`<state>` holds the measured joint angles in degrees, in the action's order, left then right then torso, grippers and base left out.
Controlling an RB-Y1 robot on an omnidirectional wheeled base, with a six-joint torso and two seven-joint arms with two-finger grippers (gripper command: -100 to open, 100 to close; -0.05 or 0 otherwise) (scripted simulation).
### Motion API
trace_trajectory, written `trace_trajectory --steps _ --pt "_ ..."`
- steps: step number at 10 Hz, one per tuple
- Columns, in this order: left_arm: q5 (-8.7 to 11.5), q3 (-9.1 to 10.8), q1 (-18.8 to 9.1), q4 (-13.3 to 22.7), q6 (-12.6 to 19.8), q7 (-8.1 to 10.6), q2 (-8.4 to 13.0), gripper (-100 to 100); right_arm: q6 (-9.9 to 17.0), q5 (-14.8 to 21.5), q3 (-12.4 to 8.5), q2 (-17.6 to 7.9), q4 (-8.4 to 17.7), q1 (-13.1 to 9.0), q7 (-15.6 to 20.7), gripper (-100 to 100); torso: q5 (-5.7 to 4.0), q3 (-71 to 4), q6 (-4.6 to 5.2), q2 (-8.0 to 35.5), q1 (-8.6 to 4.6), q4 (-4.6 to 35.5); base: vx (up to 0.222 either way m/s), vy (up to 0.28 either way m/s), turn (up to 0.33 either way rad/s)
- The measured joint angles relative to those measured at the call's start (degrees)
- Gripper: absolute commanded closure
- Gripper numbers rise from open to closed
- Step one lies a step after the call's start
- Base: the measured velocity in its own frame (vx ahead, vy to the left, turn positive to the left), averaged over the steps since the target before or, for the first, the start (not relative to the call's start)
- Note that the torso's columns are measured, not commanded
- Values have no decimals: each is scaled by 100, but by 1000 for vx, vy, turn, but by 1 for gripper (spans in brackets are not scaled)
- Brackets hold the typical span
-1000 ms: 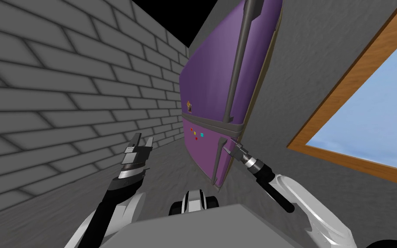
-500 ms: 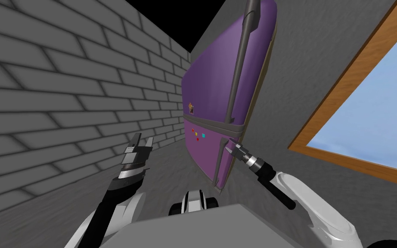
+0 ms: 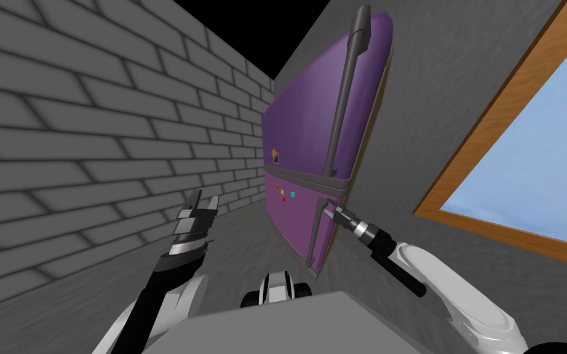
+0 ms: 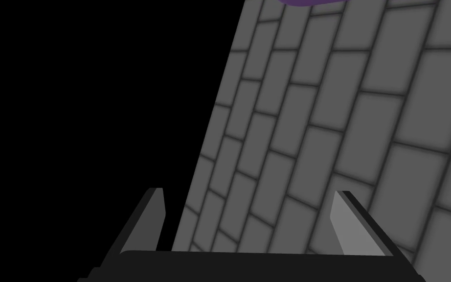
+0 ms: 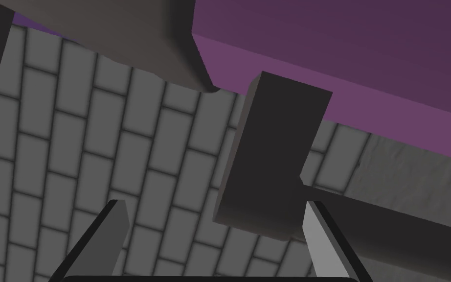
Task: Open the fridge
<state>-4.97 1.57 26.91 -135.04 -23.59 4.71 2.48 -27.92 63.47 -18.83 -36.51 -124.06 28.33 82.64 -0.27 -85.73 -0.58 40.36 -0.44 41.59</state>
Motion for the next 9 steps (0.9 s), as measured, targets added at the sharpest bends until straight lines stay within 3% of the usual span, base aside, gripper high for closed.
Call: trace_trajectory --steps 2,3,5,9 --pt "0 0 0 0 0 0 0 0 13 147 14 -108 15 -27 116 -100 -1 -12 -6 -17 -10 -1 -20 5 -15" --pt "0 0 0 0 0 0 0 0 9 148 8 -113 -8 -28 126 -100 -3 4 5 9 0 -1 -133 40 279" --pt "0 -1 -2 1 1 0 0 0 138 203 -103 -323 253 -188 -52 -100 5 14 -18 22 34 3 -149 44 241" --pt "0 0 0 0 0 0 0 0 255 209 -344 -423 669 -297 -116 -100 8 17 -3 29 24 11 -75 31 160"
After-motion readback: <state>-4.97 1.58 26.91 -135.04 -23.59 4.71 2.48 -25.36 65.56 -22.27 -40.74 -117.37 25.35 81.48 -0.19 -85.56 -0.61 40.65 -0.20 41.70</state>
